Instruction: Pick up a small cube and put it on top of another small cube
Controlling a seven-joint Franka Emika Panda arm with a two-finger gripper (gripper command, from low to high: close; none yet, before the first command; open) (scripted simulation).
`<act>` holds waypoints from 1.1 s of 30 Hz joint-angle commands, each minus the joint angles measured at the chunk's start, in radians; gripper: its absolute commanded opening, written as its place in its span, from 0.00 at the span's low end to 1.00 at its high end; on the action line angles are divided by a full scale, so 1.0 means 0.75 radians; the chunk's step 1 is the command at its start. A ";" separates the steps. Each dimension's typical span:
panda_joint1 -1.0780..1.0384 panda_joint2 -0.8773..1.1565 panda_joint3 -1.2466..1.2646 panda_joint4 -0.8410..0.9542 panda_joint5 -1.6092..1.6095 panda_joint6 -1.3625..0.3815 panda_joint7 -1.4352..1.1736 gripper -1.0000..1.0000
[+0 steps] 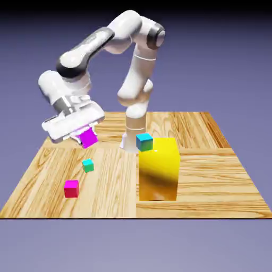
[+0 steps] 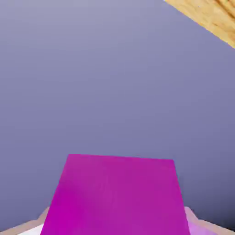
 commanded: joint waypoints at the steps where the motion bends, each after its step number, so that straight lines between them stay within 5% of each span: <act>1: 0.008 -0.048 0.004 0.029 -0.042 -0.052 0.015 0.00; 25: 0.117 -1.208 -0.048 0.667 -1.084 -1.372 0.898 0.00; 33: 0.246 -1.294 -0.053 0.432 -1.066 -1.293 0.935 0.00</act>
